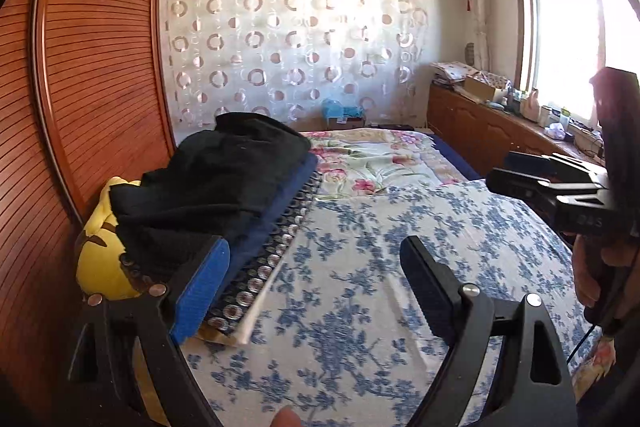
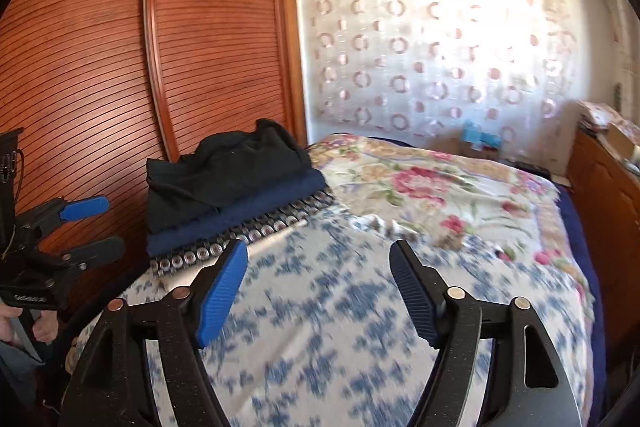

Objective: Fold small clothes

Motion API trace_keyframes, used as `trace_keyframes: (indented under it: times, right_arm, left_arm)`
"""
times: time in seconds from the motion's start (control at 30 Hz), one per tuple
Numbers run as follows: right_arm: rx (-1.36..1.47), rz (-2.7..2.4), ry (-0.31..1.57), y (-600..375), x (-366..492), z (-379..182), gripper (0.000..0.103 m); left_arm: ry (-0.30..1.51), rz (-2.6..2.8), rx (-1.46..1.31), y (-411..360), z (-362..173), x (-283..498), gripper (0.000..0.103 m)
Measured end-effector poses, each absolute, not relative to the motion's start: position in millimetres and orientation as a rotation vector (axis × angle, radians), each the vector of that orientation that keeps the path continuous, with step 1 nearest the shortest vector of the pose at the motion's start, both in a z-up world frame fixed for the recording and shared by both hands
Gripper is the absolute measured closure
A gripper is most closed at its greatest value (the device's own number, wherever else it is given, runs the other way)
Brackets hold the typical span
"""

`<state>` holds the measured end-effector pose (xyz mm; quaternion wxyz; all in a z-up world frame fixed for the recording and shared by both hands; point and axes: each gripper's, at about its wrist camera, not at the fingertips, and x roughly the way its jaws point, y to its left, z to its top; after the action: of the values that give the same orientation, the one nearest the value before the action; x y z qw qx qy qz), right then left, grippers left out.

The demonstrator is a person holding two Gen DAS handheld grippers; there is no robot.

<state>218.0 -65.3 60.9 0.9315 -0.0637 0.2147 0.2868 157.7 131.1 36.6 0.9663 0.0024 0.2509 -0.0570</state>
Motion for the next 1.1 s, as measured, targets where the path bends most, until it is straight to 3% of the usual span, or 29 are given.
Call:
trace_keyframes:
  times: [0.37, 0.63, 1.1]
  right_arm:
    - [-0.080, 0.418, 0.383, -118.8, 110.4, 71.6, 0.022]
    - [-0.056, 0.315, 0.326, -135.4, 51.3, 95.1, 0.022]
    - [-0.042, 0.246, 0.304, -113.5, 13.8, 92.7, 0.022]
  left_arm:
    - [0.506, -0.187, 0.014, 77.5, 34.6, 127.4, 0.015]
    - [0.453, -0.171, 0.005, 64.6, 63.1, 105.1, 0.015]
    - [0.408, -0.156, -0.002, 61.6, 85.9, 86.7, 0.015]
